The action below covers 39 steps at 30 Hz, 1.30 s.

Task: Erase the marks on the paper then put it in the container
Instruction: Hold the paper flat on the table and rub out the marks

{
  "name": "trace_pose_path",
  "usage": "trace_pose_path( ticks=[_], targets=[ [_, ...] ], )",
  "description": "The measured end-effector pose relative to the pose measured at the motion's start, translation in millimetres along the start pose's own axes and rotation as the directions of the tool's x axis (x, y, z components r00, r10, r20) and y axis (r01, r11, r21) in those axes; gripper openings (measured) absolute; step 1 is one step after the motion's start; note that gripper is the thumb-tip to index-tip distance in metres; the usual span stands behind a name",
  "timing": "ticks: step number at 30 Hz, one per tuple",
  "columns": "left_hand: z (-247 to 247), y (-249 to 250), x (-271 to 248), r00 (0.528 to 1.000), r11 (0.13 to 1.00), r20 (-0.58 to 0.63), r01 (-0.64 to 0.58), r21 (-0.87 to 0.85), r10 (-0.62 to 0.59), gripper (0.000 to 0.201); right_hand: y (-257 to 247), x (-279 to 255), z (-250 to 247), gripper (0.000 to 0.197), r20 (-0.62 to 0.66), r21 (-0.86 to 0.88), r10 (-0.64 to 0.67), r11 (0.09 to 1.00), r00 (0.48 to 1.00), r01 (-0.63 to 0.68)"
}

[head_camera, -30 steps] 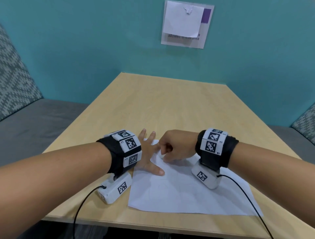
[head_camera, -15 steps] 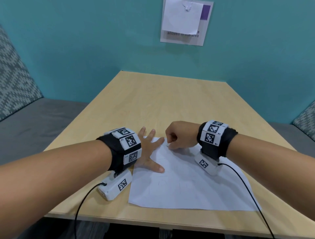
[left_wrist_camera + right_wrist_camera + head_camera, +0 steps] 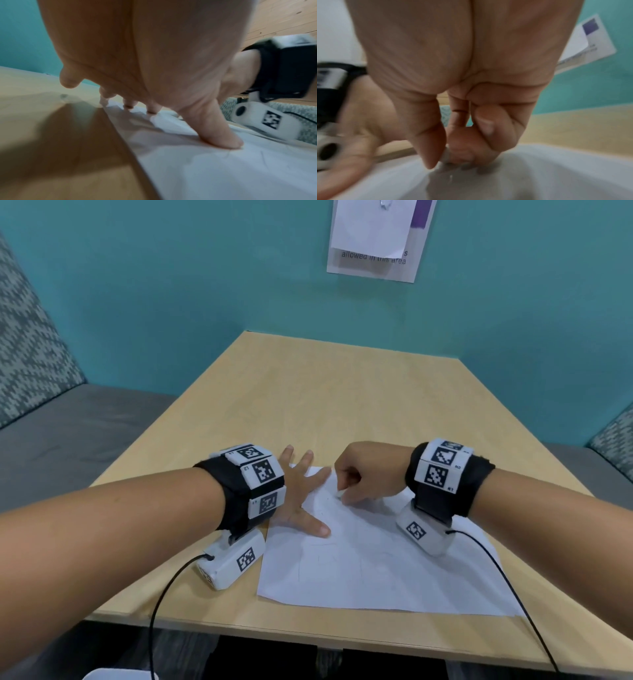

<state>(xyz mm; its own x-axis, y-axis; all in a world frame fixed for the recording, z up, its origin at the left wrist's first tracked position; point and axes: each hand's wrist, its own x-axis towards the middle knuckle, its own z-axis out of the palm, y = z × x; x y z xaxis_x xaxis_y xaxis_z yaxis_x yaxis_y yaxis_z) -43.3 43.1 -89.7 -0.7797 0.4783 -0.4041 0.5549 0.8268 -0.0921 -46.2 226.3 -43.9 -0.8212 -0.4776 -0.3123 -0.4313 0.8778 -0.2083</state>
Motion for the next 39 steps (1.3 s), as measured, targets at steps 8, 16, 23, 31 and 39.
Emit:
trace_pose_path(
  ticks=[8,16,23,31,39],
  targets=[
    [-2,0,-2,1.0,1.0,0.014,-0.004,-0.023,0.004,0.113,-6,-2,3,0.015,0.038,0.018,-0.013,1.0,0.999,0.012],
    [-1,-1,-3,1.0,0.999,-0.015,-0.023,-0.038,0.022,0.111,-21,-10,13,0.013,0.044,0.02,-0.067,0.998,0.997,0.066],
    [0,1,-2,1.0,0.999,-0.017,-0.004,-0.032,0.004,0.112,-6,-3,2,0.013,-0.007,0.014,0.028,0.999,1.0,-0.028],
    [2,1,-3,1.0,1.0,-0.026,-0.001,-0.011,0.001,0.112,-5,-3,-2,0.012,-0.035,0.017,0.051,0.999,0.998,-0.05],
    [2,-1,-2,1.0,1.0,-0.017,0.007,0.002,-0.007,0.112,-10,-3,-5,0.014,-0.045,-0.02,0.054,0.998,0.998,-0.055]
  ],
)
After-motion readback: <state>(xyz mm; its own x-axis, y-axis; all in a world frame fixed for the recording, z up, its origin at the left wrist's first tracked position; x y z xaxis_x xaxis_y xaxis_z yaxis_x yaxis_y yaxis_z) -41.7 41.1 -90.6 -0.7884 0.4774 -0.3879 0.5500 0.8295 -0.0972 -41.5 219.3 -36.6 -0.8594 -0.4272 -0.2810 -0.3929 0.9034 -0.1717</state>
